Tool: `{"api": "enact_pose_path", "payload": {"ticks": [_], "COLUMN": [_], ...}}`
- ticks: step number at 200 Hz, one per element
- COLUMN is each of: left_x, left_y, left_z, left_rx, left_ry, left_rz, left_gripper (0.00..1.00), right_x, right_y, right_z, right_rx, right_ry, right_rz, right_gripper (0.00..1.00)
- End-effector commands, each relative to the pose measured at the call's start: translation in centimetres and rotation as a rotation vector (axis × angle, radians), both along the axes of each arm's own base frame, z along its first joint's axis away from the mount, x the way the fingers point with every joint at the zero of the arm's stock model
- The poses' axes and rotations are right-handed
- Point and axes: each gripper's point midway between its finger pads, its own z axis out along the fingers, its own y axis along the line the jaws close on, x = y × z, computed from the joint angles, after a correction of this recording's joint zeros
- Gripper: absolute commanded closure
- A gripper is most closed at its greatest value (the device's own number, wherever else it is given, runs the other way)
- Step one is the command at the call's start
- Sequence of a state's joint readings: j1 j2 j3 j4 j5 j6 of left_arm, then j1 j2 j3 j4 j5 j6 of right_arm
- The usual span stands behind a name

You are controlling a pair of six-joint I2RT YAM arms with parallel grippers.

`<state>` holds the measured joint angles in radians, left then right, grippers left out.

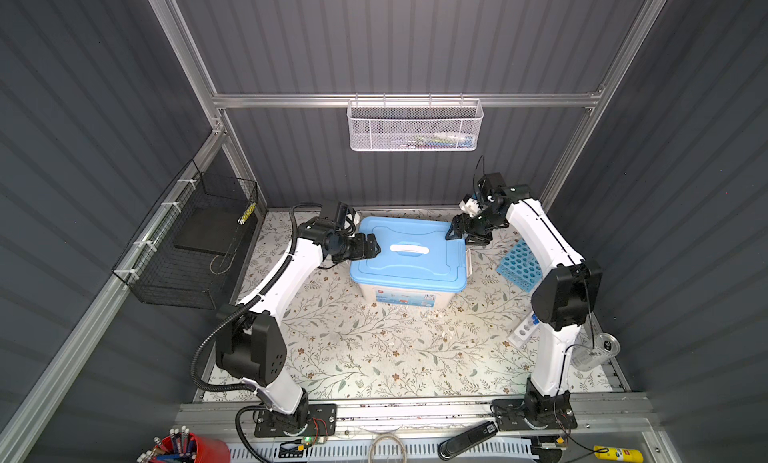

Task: Organize the chemistry lab equipment

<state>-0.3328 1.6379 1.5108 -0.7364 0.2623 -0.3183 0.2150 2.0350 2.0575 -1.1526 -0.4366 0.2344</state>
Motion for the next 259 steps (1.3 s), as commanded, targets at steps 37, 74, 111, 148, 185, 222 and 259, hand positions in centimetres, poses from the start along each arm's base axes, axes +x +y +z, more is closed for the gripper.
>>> {"api": "enact_pose_path", "payload": {"ticks": [37,74,111,148,185,222,259], "left_x": [0.0,-0.5,0.2,2.0,3.1,3.2,3.0], "left_y": [1.8,1.9,4.6,5.3,4.6,4.5,4.3], "left_z": [4.7,3.0,3.5,2.2,1.2,-1.6,-2.9], "left_rx": [0.017,0.016,0.013,-0.162,-0.234,-0.366,-0.373], "left_ry": [-0.097,-0.060,-0.072,-0.048,-0.029,0.017,0.050], "left_rz": [0.031,0.026,0.098,0.103,0.051,0.079,0.064], "left_gripper": [0.04,0.05,0.03,0.03,0.02,0.04,0.04], "right_x": [-1.4,-2.1,-3.1,-4.1,-4.1,-3.0,-2.7], "right_y": [-1.3,-2.0,-4.2,-5.0,-4.3,-3.8,-3.7], "right_z": [4.3,3.0,2.6,3.3,1.7,1.3,0.2], "right_rx": [0.136,0.121,0.129,0.311,0.479,0.559,0.586], "right_ry": [-0.067,-0.030,0.013,-0.044,-0.029,-0.053,-0.041], "right_rz": [-0.040,-0.066,-0.200,-0.277,-0.294,-0.307,-0.309], "right_gripper": [0.25,0.25,0.25,0.24,0.22,0.22,0.22]}}
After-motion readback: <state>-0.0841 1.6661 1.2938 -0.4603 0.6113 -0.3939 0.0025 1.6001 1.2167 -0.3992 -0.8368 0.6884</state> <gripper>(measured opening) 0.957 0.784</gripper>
